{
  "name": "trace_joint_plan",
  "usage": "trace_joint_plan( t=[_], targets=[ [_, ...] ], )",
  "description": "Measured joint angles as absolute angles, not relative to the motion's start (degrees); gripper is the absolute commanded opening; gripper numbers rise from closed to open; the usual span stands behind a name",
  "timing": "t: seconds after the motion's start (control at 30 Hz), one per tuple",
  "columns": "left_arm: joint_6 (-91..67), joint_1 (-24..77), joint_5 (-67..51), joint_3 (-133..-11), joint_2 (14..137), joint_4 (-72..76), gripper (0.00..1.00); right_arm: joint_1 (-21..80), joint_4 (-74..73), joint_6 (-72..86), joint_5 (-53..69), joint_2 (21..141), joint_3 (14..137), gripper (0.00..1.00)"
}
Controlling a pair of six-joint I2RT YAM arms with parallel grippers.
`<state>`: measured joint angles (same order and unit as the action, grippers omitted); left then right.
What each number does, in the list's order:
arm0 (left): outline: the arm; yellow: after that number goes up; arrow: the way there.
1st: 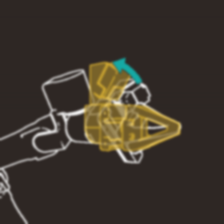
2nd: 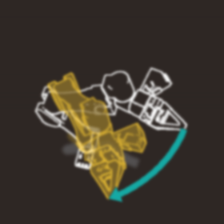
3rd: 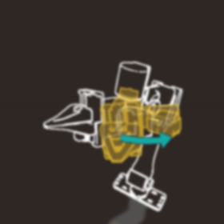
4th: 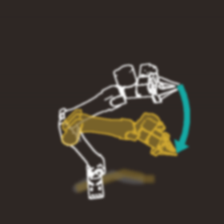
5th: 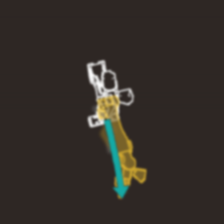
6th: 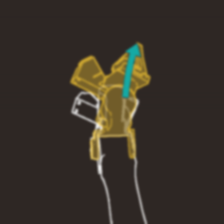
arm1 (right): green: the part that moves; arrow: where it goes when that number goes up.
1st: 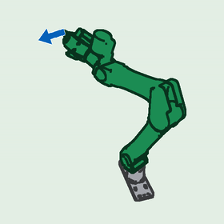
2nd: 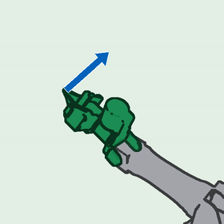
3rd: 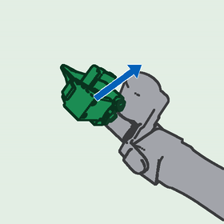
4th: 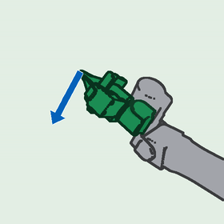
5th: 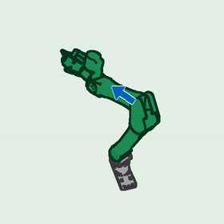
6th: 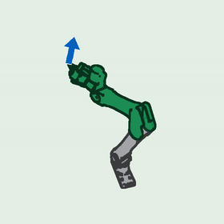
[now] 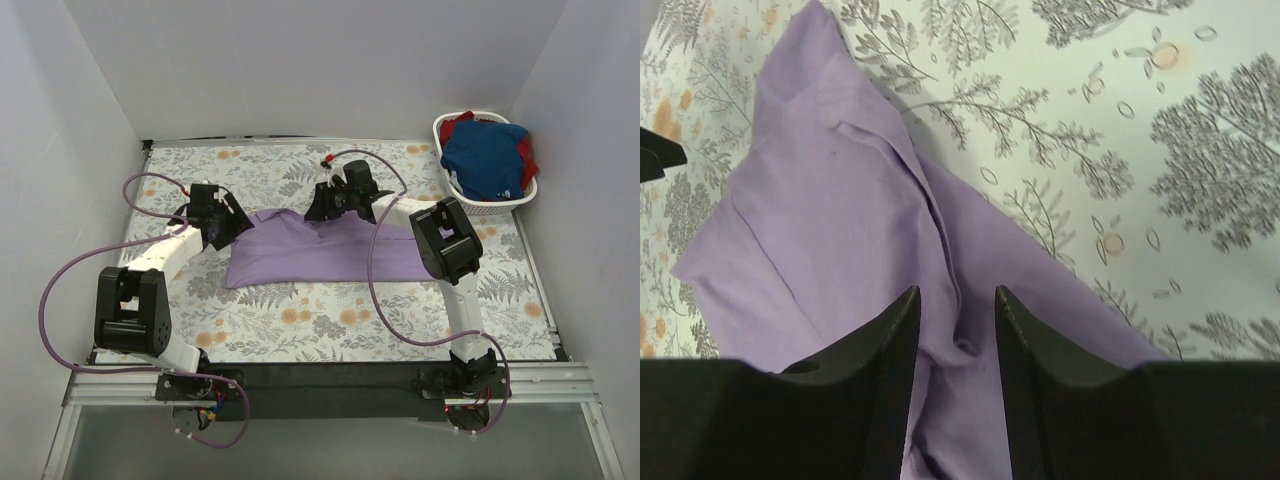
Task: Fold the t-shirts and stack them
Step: Fold the tshirt
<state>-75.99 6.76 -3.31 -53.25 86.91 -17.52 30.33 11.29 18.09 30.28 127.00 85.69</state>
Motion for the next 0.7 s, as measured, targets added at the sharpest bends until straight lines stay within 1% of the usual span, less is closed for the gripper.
trace_joint_plan(
  t=[0.2, 0.43, 0.53, 0.57, 0.63, 0.67, 0.7],
  targets=[
    [-75.85, 6.87, -3.49, -53.25, 86.91, -17.52, 0.65, 31.97, 12.21, 18.33, 31.31, 130.47, 89.41, 0.4],
    [-75.83, 6.9, -3.53, -53.25, 86.91, -17.52, 0.65, 32.75, 12.23, 18.52, 31.05, 132.25, 89.91, 0.37],
    [-75.83, 6.98, -3.53, -53.25, 86.91, -17.5, 0.65, 32.73, 12.23, 18.61, 30.68, 132.33, 90.35, 0.29],
    [-75.85, 7.05, -3.53, -53.25, 86.91, -17.52, 0.65, 32.73, 12.23, 18.59, 30.57, 132.33, 90.43, 0.2],
    [-75.83, 7.11, -3.53, -53.25, 86.91, -17.52, 0.65, 32.73, 12.21, 18.46, 30.5, 132.35, 90.5, 0.12],
    [-75.83, 7.14, -3.53, -53.25, 86.91, -17.52, 0.65, 32.73, 12.21, 18.31, 30.44, 132.33, 90.52, 0.02],
    [-75.83, 7.18, -3.53, -53.25, 86.91, -17.52, 0.65, 32.71, 12.23, 17.87, 30.39, 132.33, 90.52, 0.01]
  ],
)
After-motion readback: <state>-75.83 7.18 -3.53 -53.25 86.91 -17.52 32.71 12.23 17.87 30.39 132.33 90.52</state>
